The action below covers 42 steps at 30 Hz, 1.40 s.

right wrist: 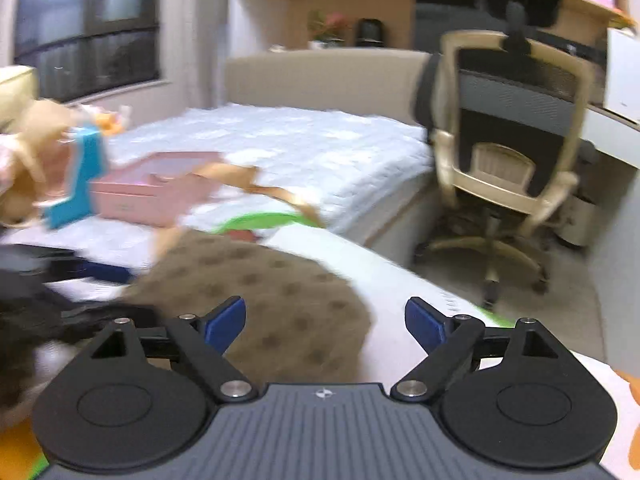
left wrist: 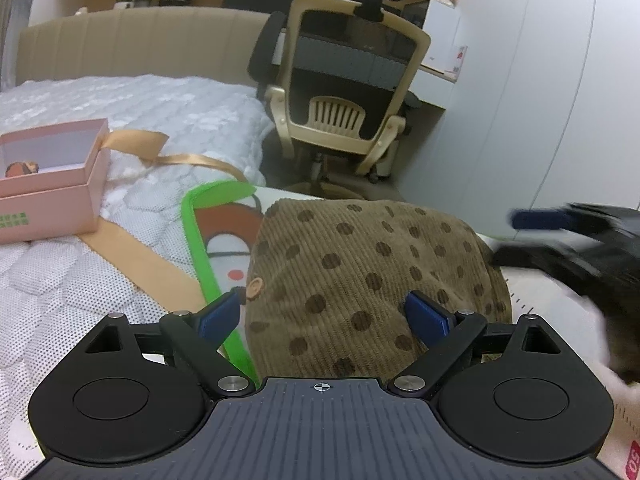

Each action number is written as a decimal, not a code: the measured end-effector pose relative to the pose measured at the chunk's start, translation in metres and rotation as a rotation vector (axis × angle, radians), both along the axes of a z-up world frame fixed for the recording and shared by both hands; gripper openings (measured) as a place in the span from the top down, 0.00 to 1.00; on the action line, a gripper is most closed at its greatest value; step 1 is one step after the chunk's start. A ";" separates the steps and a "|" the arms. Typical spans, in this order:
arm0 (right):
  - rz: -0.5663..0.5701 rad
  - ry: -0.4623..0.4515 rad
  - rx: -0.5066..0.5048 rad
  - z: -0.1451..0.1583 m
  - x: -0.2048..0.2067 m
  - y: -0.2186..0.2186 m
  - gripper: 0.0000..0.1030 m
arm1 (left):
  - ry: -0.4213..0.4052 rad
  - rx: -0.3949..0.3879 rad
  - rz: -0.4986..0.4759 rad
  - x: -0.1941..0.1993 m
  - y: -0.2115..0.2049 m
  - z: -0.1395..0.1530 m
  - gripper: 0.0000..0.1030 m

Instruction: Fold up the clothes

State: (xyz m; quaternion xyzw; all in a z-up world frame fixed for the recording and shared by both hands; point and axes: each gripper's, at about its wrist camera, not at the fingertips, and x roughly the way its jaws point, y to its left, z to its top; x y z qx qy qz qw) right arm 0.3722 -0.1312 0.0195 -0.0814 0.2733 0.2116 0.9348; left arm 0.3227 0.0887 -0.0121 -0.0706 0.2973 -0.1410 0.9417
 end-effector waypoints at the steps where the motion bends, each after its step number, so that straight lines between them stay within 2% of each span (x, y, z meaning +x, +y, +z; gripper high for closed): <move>1: -0.035 0.009 -0.045 -0.011 0.013 0.004 0.14 | 0.003 0.001 0.001 0.000 0.000 0.000 0.08; 4: -0.126 0.037 -0.141 -0.042 0.040 0.009 0.10 | 0.010 0.007 -0.001 0.002 -0.001 0.000 0.08; 6: -0.151 0.041 -0.123 -0.051 0.044 0.003 0.06 | 0.012 0.013 -0.005 0.003 -0.002 0.000 0.07; 12: -0.195 0.080 -0.113 -0.055 0.040 -0.011 0.06 | 0.013 0.028 0.002 0.004 -0.005 0.001 0.07; 19: -0.203 0.062 -0.103 -0.056 0.032 -0.017 0.06 | -0.056 0.080 0.013 0.003 -0.008 0.025 0.08; 26: -0.184 0.010 -0.100 -0.049 0.008 -0.021 0.05 | -0.034 0.140 0.071 0.049 0.002 0.019 0.05; 30: -0.121 -0.033 -0.039 -0.029 -0.022 -0.023 0.05 | 0.036 0.061 0.053 0.070 0.017 0.002 0.04; 32: -0.035 -0.041 0.021 -0.017 -0.039 -0.020 0.04 | 0.041 0.050 0.048 0.072 0.019 -0.002 0.03; 34: 0.093 -0.006 0.083 -0.011 -0.052 -0.014 0.00 | 0.038 0.049 0.052 0.072 0.019 -0.002 0.03; 35: 0.162 0.047 0.105 -0.013 -0.057 -0.007 0.00 | 0.038 0.045 0.055 0.072 0.020 -0.002 0.02; 37: 0.223 0.136 0.091 -0.024 -0.065 0.007 0.00 | 0.027 0.041 0.068 0.066 0.021 0.000 0.02; 39: 0.262 0.152 0.013 -0.039 -0.081 0.021 0.00 | 0.018 0.030 0.071 0.044 0.023 0.004 0.03; 41: 0.300 0.096 -0.031 -0.041 -0.101 0.024 0.00 | 0.012 0.017 0.067 0.017 0.026 0.009 0.03; 42: 0.310 0.083 -0.019 -0.038 -0.107 0.019 0.00 | 0.010 0.010 0.066 0.003 0.027 0.012 0.03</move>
